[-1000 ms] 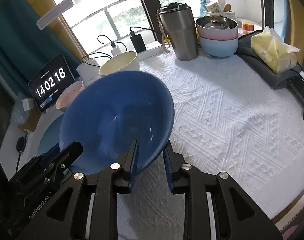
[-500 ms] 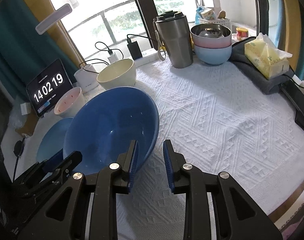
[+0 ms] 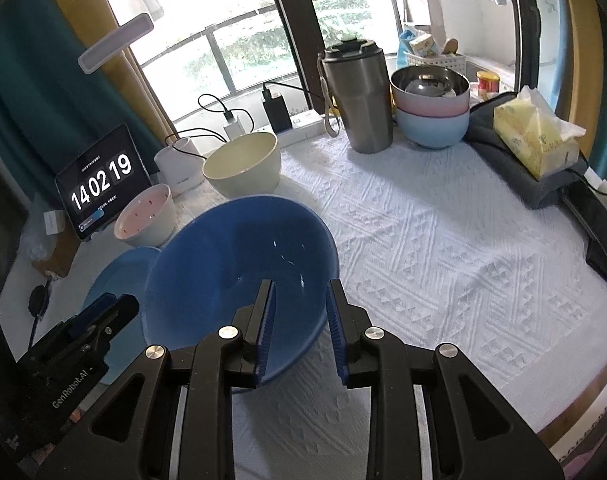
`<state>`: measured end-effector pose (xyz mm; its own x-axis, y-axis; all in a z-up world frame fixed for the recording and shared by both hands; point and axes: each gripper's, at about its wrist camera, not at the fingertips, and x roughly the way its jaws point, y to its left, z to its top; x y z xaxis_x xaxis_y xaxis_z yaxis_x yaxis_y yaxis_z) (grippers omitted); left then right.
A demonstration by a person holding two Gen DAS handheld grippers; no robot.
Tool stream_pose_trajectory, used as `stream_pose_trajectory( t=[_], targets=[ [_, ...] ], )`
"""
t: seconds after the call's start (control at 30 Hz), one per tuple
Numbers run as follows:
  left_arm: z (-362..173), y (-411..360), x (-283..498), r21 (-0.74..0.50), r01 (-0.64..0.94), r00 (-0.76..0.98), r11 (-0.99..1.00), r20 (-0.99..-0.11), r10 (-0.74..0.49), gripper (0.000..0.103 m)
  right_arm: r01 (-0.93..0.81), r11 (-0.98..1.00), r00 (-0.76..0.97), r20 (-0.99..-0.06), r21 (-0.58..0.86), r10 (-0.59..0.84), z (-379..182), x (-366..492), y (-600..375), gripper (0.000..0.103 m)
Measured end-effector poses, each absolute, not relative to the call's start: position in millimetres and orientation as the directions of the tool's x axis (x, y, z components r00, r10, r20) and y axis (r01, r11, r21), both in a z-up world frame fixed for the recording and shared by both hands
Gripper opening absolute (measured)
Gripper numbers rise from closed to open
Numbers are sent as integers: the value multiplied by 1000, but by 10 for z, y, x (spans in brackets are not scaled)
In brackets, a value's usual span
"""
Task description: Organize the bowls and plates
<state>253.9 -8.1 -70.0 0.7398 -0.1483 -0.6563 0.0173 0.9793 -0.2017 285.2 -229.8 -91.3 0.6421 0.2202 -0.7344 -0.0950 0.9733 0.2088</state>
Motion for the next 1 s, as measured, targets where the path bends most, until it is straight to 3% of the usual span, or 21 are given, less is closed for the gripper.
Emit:
stream_pose_trajectory(
  t=[1.0],
  targets=[
    [-467, 816, 2853, -196, -68, 791, 978, -609, -67, 42, -232, 956, 625, -725, 180, 288, -775, 3260, -1279, 28]
  ],
)
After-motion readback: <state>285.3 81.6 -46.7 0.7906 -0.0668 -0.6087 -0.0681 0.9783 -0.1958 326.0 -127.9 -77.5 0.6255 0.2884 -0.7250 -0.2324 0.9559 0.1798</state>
